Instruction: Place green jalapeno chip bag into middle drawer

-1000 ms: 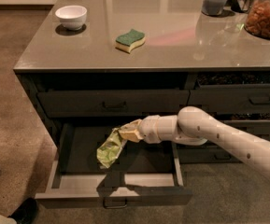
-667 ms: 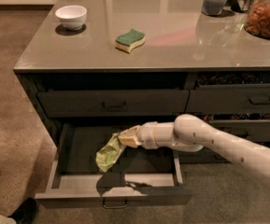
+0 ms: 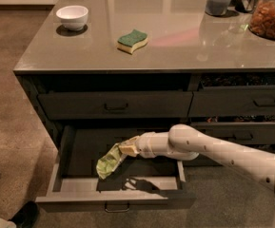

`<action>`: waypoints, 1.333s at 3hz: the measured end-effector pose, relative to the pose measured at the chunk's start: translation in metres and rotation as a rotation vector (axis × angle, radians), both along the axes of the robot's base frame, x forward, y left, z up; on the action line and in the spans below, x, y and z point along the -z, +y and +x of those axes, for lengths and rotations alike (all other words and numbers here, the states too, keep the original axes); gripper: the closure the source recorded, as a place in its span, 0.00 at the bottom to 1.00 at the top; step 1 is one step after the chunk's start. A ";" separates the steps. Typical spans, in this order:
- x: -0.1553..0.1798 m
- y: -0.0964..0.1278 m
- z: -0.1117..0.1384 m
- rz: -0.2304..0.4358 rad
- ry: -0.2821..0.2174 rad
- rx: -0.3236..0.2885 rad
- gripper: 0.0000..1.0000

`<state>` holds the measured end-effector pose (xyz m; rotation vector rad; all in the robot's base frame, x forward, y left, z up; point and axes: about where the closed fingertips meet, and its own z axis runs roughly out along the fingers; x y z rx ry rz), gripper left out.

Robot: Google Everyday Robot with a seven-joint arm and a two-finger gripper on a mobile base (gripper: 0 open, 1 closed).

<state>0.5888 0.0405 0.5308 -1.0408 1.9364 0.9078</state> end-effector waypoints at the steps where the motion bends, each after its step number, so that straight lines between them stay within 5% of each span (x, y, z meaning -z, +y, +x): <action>1: 0.030 0.007 0.001 -0.049 0.087 0.016 0.99; 4: 0.063 0.013 -0.002 -0.083 0.197 -0.005 0.30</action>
Offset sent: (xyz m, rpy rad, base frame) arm 0.0036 0.0087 -0.0600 -0.1051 0.1820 -0.0215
